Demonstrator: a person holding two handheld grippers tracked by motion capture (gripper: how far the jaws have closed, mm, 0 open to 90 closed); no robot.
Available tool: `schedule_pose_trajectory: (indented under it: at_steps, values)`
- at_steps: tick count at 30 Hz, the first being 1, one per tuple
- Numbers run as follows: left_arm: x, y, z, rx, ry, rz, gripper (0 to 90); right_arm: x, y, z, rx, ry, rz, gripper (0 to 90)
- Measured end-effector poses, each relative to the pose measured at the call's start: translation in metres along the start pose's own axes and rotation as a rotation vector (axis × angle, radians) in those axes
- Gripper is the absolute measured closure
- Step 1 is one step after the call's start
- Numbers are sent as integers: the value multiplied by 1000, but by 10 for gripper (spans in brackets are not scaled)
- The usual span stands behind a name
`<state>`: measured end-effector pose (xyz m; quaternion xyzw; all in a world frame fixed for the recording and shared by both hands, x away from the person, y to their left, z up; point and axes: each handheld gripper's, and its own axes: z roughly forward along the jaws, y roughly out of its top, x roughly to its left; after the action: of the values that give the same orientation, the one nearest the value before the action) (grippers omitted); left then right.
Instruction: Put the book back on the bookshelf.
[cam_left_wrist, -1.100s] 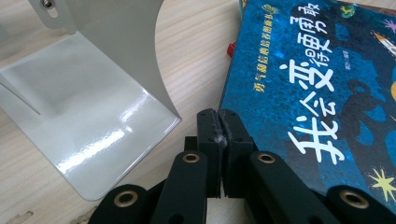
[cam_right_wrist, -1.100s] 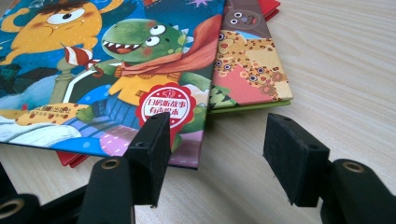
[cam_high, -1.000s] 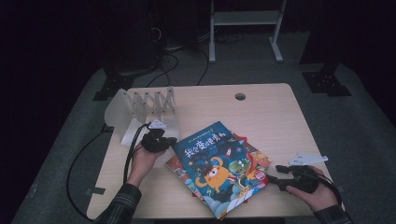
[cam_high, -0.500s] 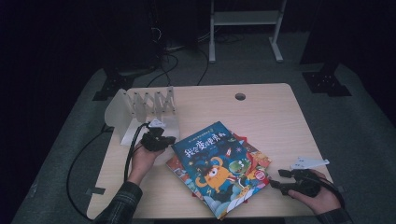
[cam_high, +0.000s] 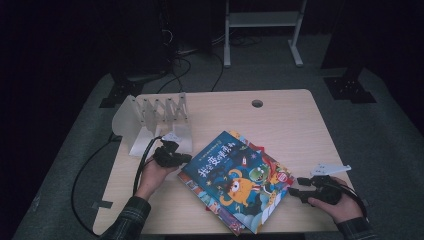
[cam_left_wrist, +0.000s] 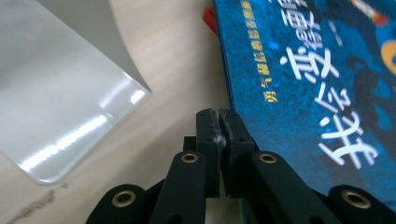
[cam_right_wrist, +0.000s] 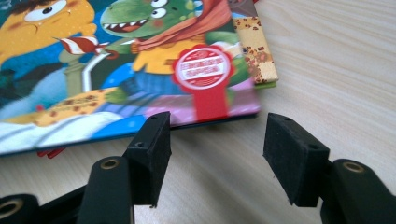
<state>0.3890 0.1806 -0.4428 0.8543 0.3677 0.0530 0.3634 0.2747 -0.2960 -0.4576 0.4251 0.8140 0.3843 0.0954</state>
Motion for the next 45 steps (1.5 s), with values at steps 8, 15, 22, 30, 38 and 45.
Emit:
schedule_pose_trajectory:
  at_steps: [8,15,22,30,38,45]
  values:
    - [-1,-2,-9,-38,-17,-11,828,-10,8,4,-20,10,9,399]
    - [-1,-1,-15,-84,-44,-26,760,-21,19,10,-76,37,74,386]
    - [-7,-2,-11,-64,-93,-8,729,-15,22,16,-63,14,84,368]
    - [-12,-2,-11,-54,-91,2,687,-4,16,8,-41,-16,104,383]
    - [-17,-8,-15,-46,-110,-8,665,-5,23,15,-44,-11,81,385]
    - [-28,-17,-25,-19,-104,16,608,-12,37,25,-32,-10,44,382]
